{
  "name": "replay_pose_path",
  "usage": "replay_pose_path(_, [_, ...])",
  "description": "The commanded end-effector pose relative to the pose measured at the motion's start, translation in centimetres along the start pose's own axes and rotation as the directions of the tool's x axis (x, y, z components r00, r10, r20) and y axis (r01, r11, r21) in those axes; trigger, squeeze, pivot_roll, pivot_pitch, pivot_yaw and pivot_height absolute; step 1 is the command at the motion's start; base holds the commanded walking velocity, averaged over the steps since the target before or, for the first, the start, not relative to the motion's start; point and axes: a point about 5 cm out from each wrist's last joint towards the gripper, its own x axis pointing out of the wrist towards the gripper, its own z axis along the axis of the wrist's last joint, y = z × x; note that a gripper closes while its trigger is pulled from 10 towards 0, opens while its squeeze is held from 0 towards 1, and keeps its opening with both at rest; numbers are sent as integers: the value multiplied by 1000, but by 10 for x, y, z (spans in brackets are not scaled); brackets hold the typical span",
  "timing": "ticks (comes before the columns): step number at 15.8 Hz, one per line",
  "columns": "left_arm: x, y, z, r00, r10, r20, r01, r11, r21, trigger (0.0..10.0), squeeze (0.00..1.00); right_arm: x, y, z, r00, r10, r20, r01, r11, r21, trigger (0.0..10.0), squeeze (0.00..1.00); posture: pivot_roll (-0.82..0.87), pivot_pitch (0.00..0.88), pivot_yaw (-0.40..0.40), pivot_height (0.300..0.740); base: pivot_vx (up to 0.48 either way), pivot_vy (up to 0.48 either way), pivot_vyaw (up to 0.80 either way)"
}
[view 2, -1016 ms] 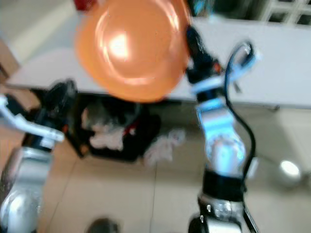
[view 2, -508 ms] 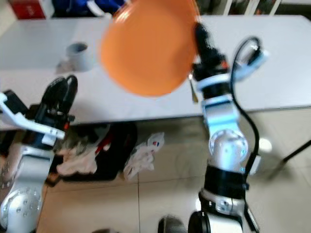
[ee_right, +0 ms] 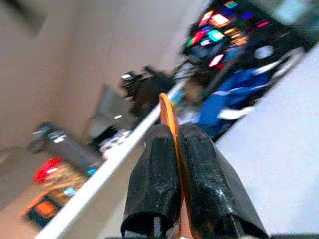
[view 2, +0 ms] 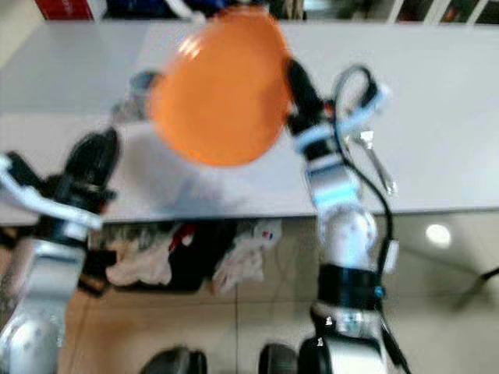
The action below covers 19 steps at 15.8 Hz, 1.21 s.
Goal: Setting the table
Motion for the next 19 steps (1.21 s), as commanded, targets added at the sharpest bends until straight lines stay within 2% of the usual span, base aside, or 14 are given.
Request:
replay_pose_path(1, [-4, -1, 5, 1000, 7, 9, -7, 1000, 10, 10000, 0, 6, 12, 5, 998, 51, 35, -51, 999, -3, 10000, 0, -64, 204, 10, 740, 0, 0, 0])
replay_pose_path(5, [-15, -5, 4, 999, 30, -32, -30, 999, 15, 10000, 0, 12, 2, 5, 999, 24, 33, -23, 1000, -18, 10000, 0, -46, 260, 17, 740, 0, 0, 0])
replay_pose_path(7, [-23, -7, 4, 998, 41, -55, -40, 999, 17, 10000, 0, 14, -15, 7, 998, -46, 51, 49, 998, -51, 10000, 0, -30, 298, 22, 740, 0, 0, 0])
replay_pose_path(10, [-32, -11, 9, 996, 56, -72, -55, 998, 22, 10000, 0, 20, -32, 11, 986, -142, 88, 149, 985, -81, 10000, 0, -2, 343, 29, 740, 0, 0, 0])
replay_pose_path(14, [-40, -14, 15, 994, 72, -87, -70, 997, 30, 10000, 0, 29, -37, 12, 976, -185, 118, 196, 976, -92, 10000, 0, 18, 378, 37, 740, 0, 0, 0])
replay_pose_path(15, [-41, -15, 16, 993, 76, -92, -73, 997, 30, 10000, 0, 30, -41, 9, 967, -231, 109, 243, 963, -117, 10000, 0, 20, 383, 37, 740, 0, 0, 0])
replay_pose_path(16, [-42, -17, 16, 992, 76, -100, -74, 997, 28, 10000, 0, 29, -50, 2, 951, -298, 82, 308, 935, -174, 10000, 333, 23, 385, 39, 740, 0, 0, 0])
replay_pose_path(17, [-42, -17, 16, 992, 76, -101, -74, 997, 27, 10000, 0, 28, -52, 1, 947, -313, 76, 322, 927, -190, 10000, 875, 23, 385, 39, 740, 0, 0, 0])
replay_pose_path(18, [-43, -18, 16, 992, 76, -104, -73, 997, 26, 10000, 0, 26, -57, 0, 929, -361, 78, 369, 901, -227, 10000, 1000, 24, 386, 38, 740, 0, 0, 0])
replay_pose_path(19, [-43, -18, 16, 992, 76, -106, -73, 997, 24, 10000, 0, 24, -60, 1, 918, -390, 76, 396, 877, -272, 10000, 1000, 23, 386, 37, 740, 0, 0, 0])
